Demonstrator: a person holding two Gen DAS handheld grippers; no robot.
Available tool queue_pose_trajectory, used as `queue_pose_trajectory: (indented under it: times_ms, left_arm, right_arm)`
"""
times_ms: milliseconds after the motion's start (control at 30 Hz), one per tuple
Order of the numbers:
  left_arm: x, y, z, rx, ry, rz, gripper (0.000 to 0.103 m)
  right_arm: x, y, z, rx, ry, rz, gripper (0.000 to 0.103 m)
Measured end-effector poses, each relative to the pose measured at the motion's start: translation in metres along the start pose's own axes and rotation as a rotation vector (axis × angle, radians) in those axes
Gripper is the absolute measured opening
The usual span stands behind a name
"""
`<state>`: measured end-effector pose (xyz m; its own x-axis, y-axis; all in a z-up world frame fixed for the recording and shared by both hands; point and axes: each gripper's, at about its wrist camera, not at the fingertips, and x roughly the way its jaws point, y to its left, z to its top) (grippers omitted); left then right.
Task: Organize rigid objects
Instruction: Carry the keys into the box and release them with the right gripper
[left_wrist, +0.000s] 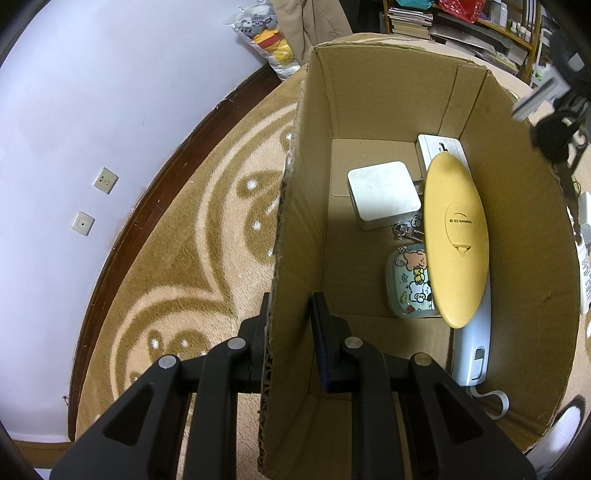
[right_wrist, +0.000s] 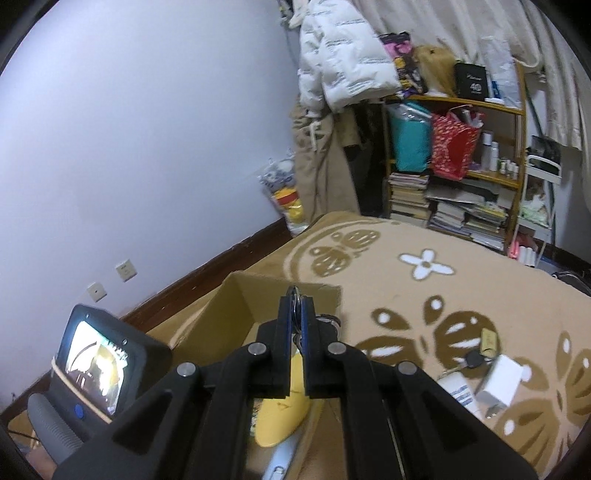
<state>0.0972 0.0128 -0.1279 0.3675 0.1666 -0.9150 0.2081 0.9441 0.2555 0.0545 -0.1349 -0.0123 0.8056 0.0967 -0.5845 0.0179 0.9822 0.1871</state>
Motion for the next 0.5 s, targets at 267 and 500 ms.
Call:
queue_pose_trajectory:
  times_ms: [267, 500]
  left_arm:
    - [0.0, 0.0, 0.0, -0.001, 0.001, 0.0, 0.019]
    - [0.0, 0.0, 0.0, 0.0, 0.001, 0.001, 0.019]
  right_arm:
    - [0.014, 0.002, -0.013, 0.024, 0.062, 0.041, 0.006]
    - [0.027, 0.005, -0.023, 0.023, 0.122, 0.054, 0.006]
